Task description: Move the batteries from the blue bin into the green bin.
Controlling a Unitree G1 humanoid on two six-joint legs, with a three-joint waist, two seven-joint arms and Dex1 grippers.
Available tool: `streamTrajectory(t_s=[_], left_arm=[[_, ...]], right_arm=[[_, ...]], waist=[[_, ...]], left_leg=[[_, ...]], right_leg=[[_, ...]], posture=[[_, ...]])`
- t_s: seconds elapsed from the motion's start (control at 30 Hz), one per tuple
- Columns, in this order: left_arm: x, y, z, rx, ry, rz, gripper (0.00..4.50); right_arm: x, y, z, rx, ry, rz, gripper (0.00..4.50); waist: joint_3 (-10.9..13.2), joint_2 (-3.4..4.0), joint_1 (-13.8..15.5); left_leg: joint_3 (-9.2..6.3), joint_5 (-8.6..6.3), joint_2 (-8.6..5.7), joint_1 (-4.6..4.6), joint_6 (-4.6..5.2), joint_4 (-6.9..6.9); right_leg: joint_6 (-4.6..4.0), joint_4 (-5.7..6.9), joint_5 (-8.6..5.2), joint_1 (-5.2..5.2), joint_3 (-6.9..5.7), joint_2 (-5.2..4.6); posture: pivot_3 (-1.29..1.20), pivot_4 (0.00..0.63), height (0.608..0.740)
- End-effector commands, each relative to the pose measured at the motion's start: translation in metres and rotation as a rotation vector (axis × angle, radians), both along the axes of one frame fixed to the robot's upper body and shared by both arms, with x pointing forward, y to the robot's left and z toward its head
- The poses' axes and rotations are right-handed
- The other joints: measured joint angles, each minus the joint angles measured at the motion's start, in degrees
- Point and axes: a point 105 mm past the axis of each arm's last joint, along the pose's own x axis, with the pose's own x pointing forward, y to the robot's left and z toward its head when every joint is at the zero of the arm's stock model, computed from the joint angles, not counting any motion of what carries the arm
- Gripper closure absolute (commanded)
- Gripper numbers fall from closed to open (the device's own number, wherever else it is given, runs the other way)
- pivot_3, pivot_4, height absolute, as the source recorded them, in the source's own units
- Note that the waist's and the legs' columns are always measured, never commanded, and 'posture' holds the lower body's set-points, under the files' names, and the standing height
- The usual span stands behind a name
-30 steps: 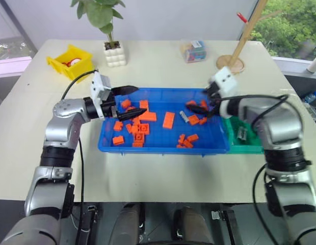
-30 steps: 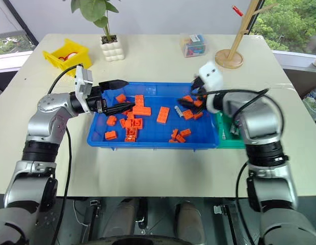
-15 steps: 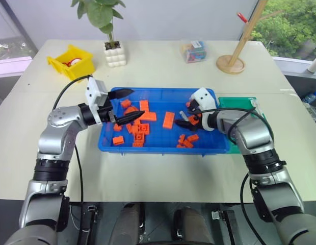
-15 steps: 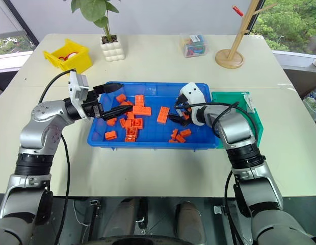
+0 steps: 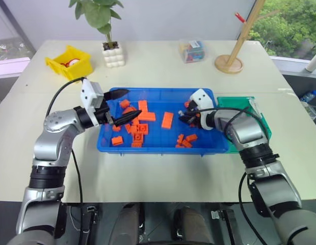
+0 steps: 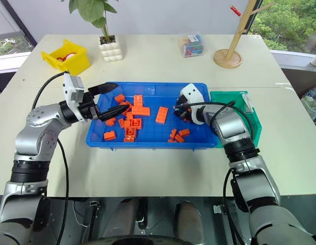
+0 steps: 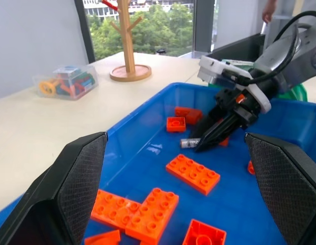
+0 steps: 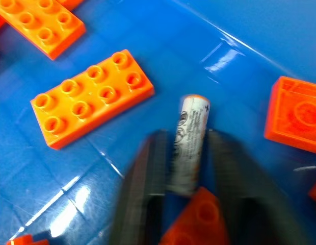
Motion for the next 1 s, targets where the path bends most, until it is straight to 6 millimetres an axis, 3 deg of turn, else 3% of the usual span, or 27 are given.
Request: streamTrajectory(t_s=[0.03, 0.2, 0.3, 0.37, 0.47, 0.57, 0.8, 1.0], left_arm=[[-0.005, 0.005, 0.011, -0.01, -0.042, 0.004, 0.0], [-0.005, 0.005, 0.011, -0.013, -0.034, -0.008, 0.0], [-0.002, 0.002, 0.013, -0.011, -0.032, -0.037, 0.0], [0.0, 0.001, 0.013, -0.001, -0.036, -0.051, 0.0], [0.002, -0.011, 0.022, -0.017, -0.032, -0.141, 0.0], [0.002, -0.021, 0.026, -0.005, -0.015, -0.233, 0.0], [0.003, -0.044, 0.03, 0.04, 0.004, -0.405, 0.0], [0.009, -0.054, 0.027, 0.032, 0.008, -0.441, 0.0]], right_arm=[[0.002, 0.0, 0.009, -0.011, -0.028, 0.008, 4.43], [0.006, 0.0, 0.033, -0.016, -0.103, 0.009, 4.43], [0.006, -0.004, 0.079, 0.017, -0.203, -0.006, 4.43], [0.005, -0.008, 0.095, 0.027, -0.232, -0.016, 4.43], [-0.004, -0.029, 0.125, 0.003, -0.3, -0.055, 4.43], [-0.014, -0.05, 0.139, -0.027, -0.332, -0.106, 4.43], [-0.045, -0.099, 0.141, -0.085, -0.315, -0.255, 4.43], [-0.068, -0.119, 0.113, -0.074, -0.202, -0.328, 4.43]], waist=[[0.0, 0.0, -0.1], [0.0, 0.0, -0.1], [0.0, 0.03, 0.0], [0.0, 0.03, -0.1], [0.0, 0.02, 0.3], [0.0, 0.01, 0.5], [0.0, 0.01, 1.1], [0.0, 0.0, 1.1]], left_leg=[[0.0, 0.0, 0.0, 0.0, 0.0, 0.0], [0.01, 0.0, 0.01, 0.0, 0.0, -0.01], [0.01, 0.0, 0.01, -0.02, 0.0, -0.01], [0.03, 0.0, 0.01, -0.06, 0.0, -0.01], [0.01, 0.0, 0.0, -0.06, 0.0, -0.01], [0.05, -0.01, -0.02, -0.05, 0.02, -0.01], [0.11, -0.02, -0.01, -0.06, 0.03, -0.01], [0.12, -0.02, 0.0, -0.05, 0.04, -0.01]], right_leg=[[0.0, 0.0, 0.0, 0.0, 0.0, 0.0], [0.0, 0.0, 0.0, -0.02, 0.0, 0.0], [0.0, 0.0, 0.0, -0.05, 0.0, 0.0], [0.0, 0.02, 0.0, -0.1, 0.0, 0.0], [0.0, 0.03, 0.0, -0.09, 0.0, 0.0], [0.0, -0.02, 0.0, -0.05, 0.0, -0.01], [0.0, -0.02, 0.0, -0.08, 0.01, -0.01], [0.0, -0.03, 0.0, -0.07, 0.03, -0.01]], posture=[[0.0, 0.15, 0.739], [0.0, 0.15, 0.739], [0.0, 0.15, 0.739], [0.0, 0.15, 0.739], [0.0, 0.15, 0.739], [0.0, 0.15, 0.739], [0.0, 0.15, 0.739], [0.0, 0.15, 0.739]])
